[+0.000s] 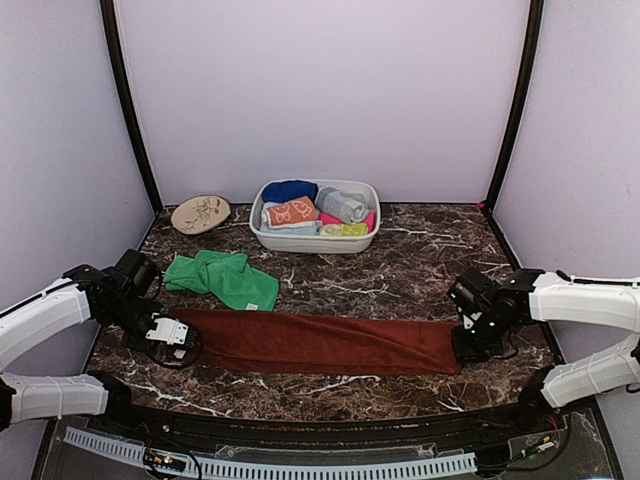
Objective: Roll the towels
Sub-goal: Smooth out the towel at the center of the board.
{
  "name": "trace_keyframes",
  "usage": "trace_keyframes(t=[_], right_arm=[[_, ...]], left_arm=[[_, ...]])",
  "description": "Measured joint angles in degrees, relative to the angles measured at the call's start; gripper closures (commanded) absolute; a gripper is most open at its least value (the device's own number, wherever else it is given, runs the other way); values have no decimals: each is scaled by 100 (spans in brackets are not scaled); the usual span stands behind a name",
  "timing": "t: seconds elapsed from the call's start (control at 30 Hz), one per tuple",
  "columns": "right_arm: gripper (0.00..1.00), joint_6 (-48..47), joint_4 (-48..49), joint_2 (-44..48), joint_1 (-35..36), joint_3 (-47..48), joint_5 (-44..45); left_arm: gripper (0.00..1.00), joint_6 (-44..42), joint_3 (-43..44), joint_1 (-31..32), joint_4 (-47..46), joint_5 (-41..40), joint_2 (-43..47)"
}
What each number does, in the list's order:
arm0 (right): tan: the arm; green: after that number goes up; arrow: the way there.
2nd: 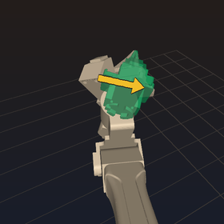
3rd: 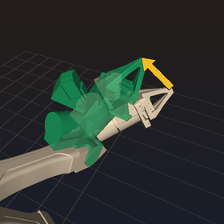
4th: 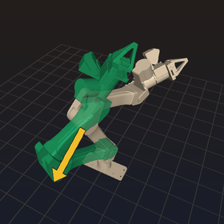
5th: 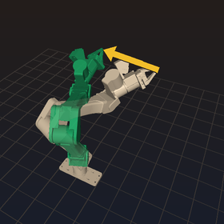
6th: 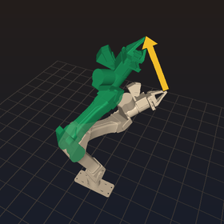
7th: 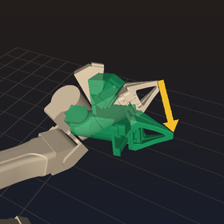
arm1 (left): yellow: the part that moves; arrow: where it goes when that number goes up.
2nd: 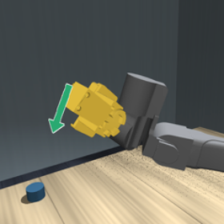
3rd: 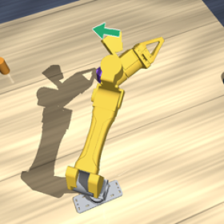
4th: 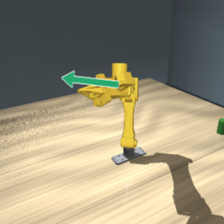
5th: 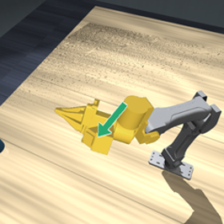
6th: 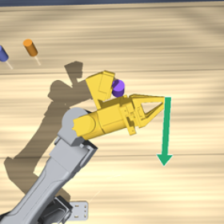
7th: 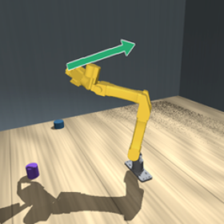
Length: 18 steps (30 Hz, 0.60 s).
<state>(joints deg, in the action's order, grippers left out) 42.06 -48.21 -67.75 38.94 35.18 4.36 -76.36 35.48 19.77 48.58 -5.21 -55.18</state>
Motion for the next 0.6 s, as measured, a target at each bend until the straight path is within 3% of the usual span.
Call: trace_keyframes(t=[0.03,0.07,0.13,0.4,0.6], right_arm=[[90,-2,0,-4,0,0,4],[90,0,0,-9,0,0,9],[87,0,-4,-15,0,0,22],[82,7,-306,138,0,365,87],[82,4,-343,140,0,815,103]], left_arm=[[91,-9,2,-22,9,2,2],[73,-15,2,-46,17,20,-4],[56,-55,2,-57,35,116,-35],[57,37,-17,153,-330,505,-470],[76,31,-87,168,-656,490,-879]])
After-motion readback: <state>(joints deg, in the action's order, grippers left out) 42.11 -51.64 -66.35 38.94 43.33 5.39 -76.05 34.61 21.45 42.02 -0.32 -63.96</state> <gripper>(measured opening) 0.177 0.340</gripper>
